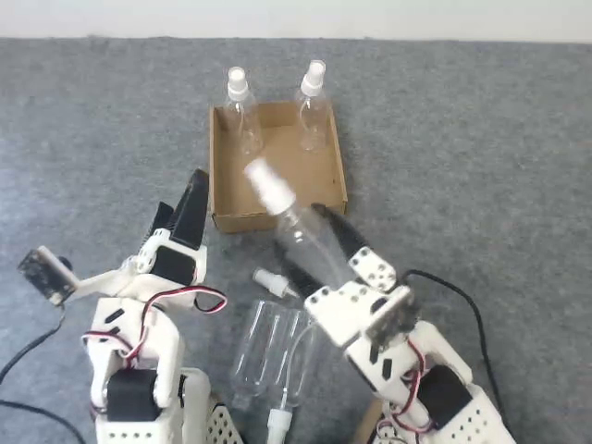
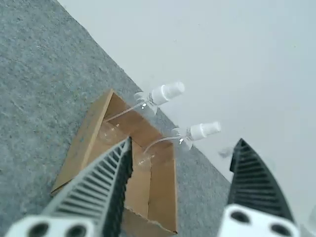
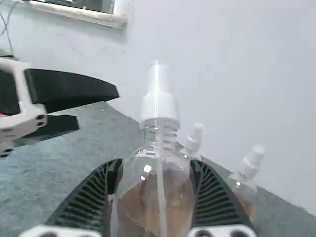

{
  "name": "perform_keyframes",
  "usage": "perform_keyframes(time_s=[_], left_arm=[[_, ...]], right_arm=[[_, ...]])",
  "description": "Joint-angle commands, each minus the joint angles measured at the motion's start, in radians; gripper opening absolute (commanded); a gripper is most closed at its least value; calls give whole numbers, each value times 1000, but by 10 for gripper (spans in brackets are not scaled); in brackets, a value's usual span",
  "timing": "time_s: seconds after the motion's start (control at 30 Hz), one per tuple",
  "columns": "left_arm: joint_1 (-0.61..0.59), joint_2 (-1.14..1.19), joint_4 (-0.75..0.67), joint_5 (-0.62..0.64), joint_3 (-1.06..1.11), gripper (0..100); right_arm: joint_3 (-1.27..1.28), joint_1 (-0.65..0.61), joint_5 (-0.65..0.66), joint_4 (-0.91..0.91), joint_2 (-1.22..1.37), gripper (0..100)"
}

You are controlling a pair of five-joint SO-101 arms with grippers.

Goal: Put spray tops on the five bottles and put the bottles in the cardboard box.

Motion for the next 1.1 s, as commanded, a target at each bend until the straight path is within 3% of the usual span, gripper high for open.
perform_keyframes(time_s=[0.0, 0.17, 0.6, 0.9, 1.07], left_arm=[[-9, -15, -95, 17, -10, 298], [11, -15, -109, -25, -7, 298], [166, -15, -74, -126, -8, 298], [153, -15, -74, -123, 7, 298], [83, -15, -80, -118, 16, 298]], right_arm=[[-69, -131, 98, -45, -16, 6], [-41, -199, 124, -45, -16, 6], [80, -202, 175, -114, -16, 6], [71, -197, 175, -110, -18, 6], [71, -197, 175, -110, -18, 6]])
